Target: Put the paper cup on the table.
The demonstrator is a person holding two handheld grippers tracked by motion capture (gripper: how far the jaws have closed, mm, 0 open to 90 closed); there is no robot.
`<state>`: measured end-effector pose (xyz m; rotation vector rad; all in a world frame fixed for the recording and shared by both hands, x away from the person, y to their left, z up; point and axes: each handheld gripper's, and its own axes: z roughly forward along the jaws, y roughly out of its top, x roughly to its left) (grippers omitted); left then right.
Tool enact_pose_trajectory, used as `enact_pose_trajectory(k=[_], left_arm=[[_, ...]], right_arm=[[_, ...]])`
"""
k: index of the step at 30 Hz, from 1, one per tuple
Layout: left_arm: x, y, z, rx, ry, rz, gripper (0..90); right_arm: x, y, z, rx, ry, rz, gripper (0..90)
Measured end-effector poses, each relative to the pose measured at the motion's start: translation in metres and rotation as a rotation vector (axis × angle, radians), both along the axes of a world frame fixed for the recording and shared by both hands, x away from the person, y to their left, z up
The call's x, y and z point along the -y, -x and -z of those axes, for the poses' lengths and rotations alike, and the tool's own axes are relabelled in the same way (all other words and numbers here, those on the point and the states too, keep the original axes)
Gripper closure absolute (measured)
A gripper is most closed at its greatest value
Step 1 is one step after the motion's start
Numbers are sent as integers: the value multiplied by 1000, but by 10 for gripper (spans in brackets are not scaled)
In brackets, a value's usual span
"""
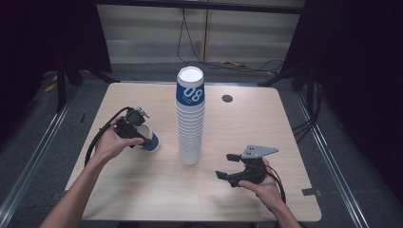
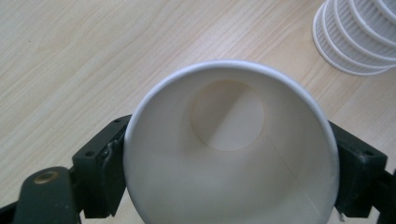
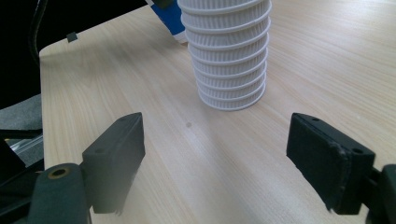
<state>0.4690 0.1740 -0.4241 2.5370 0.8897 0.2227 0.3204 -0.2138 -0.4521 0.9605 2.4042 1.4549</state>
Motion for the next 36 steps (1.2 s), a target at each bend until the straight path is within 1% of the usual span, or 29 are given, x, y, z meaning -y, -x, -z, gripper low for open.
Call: enact_pose_trajectory(k=[2, 3, 4, 6, 10, 13, 14, 15, 17, 19, 20, 22, 23, 25, 26, 27, 28, 29, 31, 32, 33, 34, 35, 36], left_arm=[[2, -1, 0, -8, -3, -1, 150], [2, -2, 0, -2, -6, 3, 147], [3, -1, 1, 2, 0, -3, 145], [4, 0, 1, 14, -6, -6, 142], [5, 0, 2, 16, -14, -11, 134], [7, -3, 6, 26, -35, -20, 113], [7, -4, 8, 28, -36, -33, 108], [8, -5, 9, 23, -43, -32, 102], [8, -7, 11, 8, -37, -34, 109], [8, -8, 13, 9, -36, -37, 116], [7, -8, 14, 2, -31, -44, 119], [6, -10, 16, -4, -34, -41, 139], [6, -9, 17, -3, -22, -50, 155], [5, -9, 18, 3, -9, -40, 156], [4, -9, 20, -6, -3, -37, 157], [4, -9, 21, -10, -8, -34, 167], [4, -9, 21, -13, -3, -41, 172], [3, -8, 21, -14, 1, -44, 170], [1, -8, 21, -5, 19, -34, 166], [0, -7, 21, -9, 29, -34, 168], [-1, -7, 21, -5, 23, -26, 168], [-1, -6, 21, -11, 26, -34, 167], [-3, -6, 21, -4, 25, -34, 167], [-5, -5, 22, -5, 40, -40, 166]], right_arm=[[0, -1, 0, -3, -2, 0, 194], [0, -1, 0, 0, -1, -1, 194], [0, 0, 0, -1, 1, -3, 194], [0, 0, -1, 2, 0, 1, 194], [2, 0, -1, -3, -1, 4, 193], [2, 0, -2, 2, -1, -1, 193], [2, 0, -2, -1, 0, 0, 193], [2, 0, -1, -6, 0, -1, 191], [2, -1, -1, -9, 1, -1, 188], [1, -1, 0, -9, 4, 0, 182], [2, -1, 0, -9, 4, -1, 182], [2, -1, 0, -9, 2, 1, 181], [2, -1, -1, -8, 2, 1, 180], [2, -1, -1, -7, 2, 0, 180], [2, 0, -1, -8, 2, 0, 180], [2, -1, -1, -8, 1, 0, 180], [2, -1, 0, -10, 2, 0, 181], [2, -1, 0, -10, 3, 0, 181], [1, -1, 0, -8, 5, -3, 180], [1, -1, 0, -7, 6, -5, 180], [1, -1, 0, -14, 4, -3, 181], [1, -1, 0, -14, 3, -3, 180], [1, -1, 0, -13, 3, -2, 181], [1, -1, 0, -9, 3, -3, 180]])
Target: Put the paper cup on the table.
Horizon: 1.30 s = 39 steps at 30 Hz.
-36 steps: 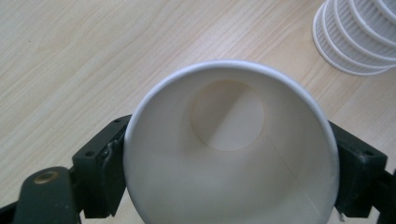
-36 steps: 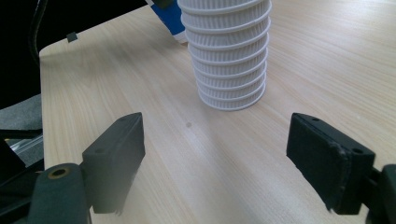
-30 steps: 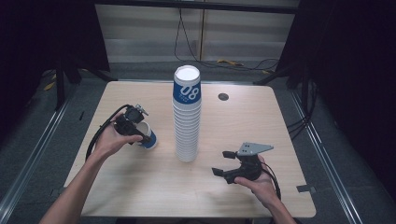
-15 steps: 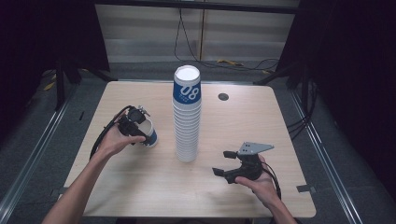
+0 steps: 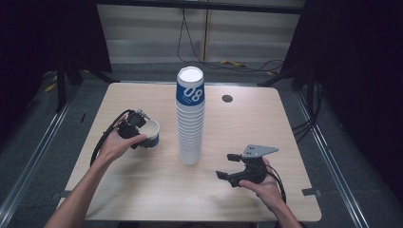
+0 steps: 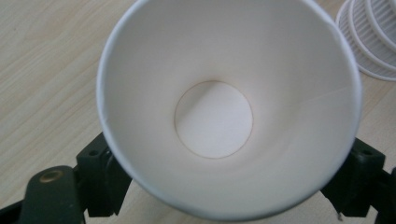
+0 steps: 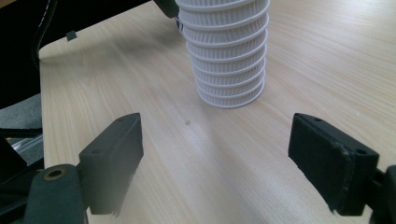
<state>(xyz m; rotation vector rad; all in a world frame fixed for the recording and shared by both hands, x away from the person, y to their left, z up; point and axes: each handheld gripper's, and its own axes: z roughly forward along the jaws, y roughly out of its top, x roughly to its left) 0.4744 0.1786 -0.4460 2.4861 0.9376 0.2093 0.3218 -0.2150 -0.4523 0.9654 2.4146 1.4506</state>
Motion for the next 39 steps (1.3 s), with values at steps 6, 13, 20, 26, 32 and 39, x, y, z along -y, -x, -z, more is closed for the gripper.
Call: enact_pose_trajectory(k=[6, 13, 20, 26, 32, 39], left_arm=[[-10, 8, 1, 5, 77, 14, 158], [-18, 16, 7, 19, 70, -4, 164], [-27, 29, 6, 55, 118, -22, 167], [-37, 44, 0, 108, 145, -28, 164], [-39, 57, 0, 143, 193, -18, 163], [-36, 80, 8, 152, 265, -32, 168]], right_arm=[[1, 1, 0, -2, -2, 3, 180], [0, 1, 1, -2, 4, 4, 182], [0, 1, 0, -7, -1, 3, 182], [2, 1, -1, -4, -4, 11, 182], [0, 1, -1, 3, -3, 19, 186], [3, 1, -1, 13, -10, 43, 176]])
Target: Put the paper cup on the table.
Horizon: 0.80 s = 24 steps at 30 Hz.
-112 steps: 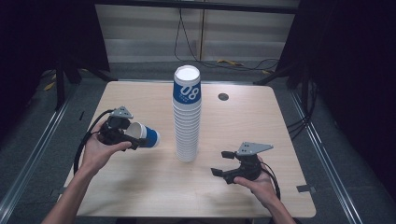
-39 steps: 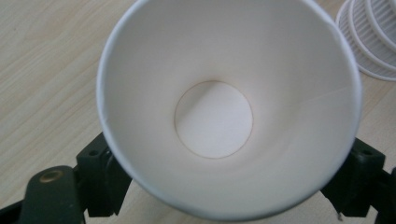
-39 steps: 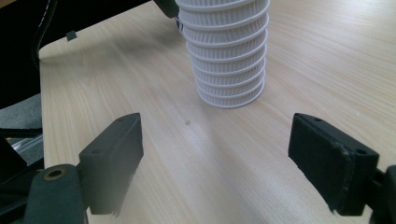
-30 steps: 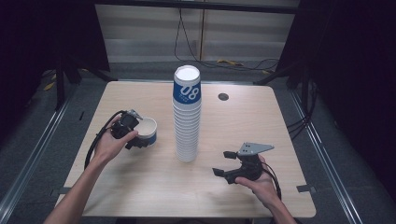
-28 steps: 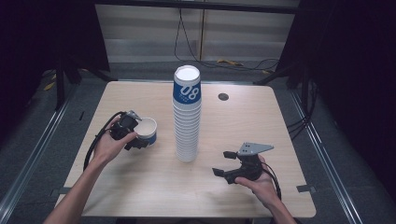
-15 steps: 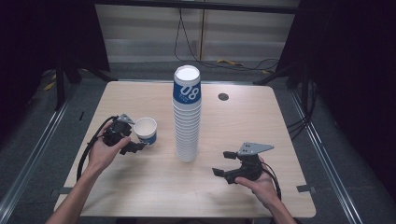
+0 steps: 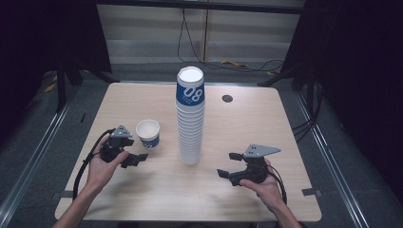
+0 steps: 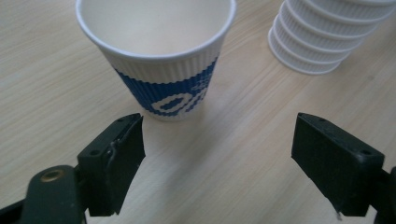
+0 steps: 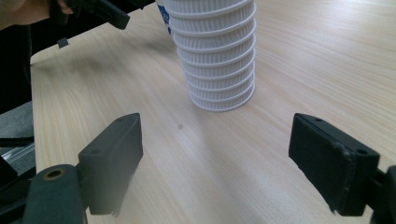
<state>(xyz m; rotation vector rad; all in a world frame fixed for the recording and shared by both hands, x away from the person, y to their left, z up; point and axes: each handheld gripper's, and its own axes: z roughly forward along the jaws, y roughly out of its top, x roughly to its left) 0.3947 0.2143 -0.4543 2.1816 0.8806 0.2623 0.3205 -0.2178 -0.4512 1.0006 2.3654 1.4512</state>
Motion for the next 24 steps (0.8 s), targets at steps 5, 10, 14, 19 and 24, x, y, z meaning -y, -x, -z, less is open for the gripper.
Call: enact_pose_trajectory(k=[5, 10, 14, 19, 24], left_arm=[[2, 12, -3, 33, 48, -8, 164], [8, 26, -3, 87, 74, -10, 164], [14, 38, 1, 79, 169, 3, 164], [27, 57, 6, 108, 191, 15, 164], [34, 67, 12, 110, 238, 28, 158]], right_arm=[[0, 0, 0, 0, -4, 4, 165], [1, 0, -1, 9, -7, 13, 164], [2, 1, -1, 15, -12, 18, 165], [2, 3, 0, 18, -11, 22, 165], [0, 3, 1, 18, -10, 25, 168]])
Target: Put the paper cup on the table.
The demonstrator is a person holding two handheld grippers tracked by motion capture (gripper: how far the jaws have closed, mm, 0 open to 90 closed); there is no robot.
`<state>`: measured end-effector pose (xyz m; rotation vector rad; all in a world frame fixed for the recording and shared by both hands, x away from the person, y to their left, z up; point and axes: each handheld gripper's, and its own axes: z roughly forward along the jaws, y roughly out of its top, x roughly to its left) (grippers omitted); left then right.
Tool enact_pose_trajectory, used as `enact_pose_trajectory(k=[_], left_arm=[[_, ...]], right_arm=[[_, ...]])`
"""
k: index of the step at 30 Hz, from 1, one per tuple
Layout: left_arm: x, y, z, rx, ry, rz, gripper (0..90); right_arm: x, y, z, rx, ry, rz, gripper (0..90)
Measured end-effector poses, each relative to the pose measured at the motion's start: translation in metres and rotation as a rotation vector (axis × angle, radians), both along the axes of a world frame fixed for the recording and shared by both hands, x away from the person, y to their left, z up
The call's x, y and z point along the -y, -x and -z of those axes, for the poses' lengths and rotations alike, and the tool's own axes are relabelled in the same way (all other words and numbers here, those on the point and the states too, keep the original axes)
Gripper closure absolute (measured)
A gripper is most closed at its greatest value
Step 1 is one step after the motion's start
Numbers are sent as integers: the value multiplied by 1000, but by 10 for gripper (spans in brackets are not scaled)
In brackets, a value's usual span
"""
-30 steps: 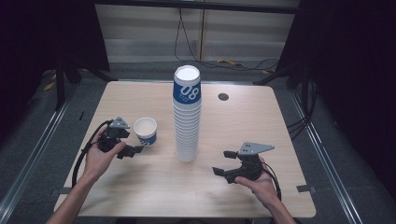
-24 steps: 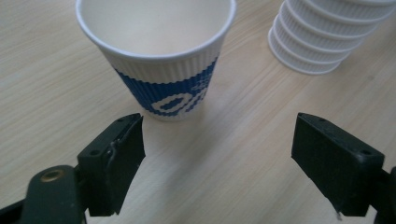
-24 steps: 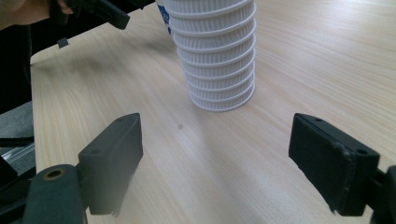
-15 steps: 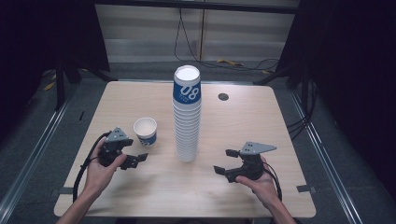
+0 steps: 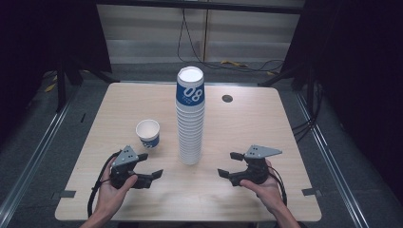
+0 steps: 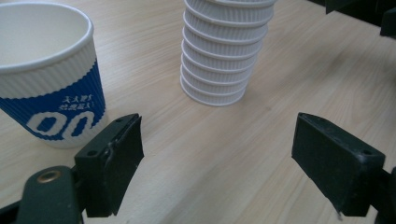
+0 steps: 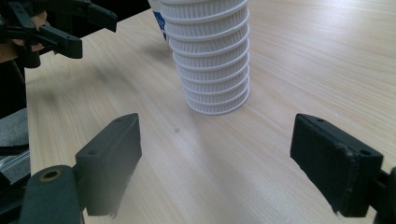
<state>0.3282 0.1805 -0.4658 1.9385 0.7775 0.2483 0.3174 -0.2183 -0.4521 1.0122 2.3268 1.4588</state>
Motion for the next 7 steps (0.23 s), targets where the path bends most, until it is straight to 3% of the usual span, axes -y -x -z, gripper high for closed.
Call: enact_pose_trajectory(k=[3, 5, 7], left_arm=[[1, -1, 3, -8, 12, -26, 157], [0, -3, 5, 6, 11, -15, 158], [0, -5, 8, -30, 37, -9, 157]], right_arm=[[-1, 1, 0, 1, -2, -4, 177], [-1, 1, 1, -1, -3, -4, 176], [0, 1, 3, -2, -3, 2, 176]])
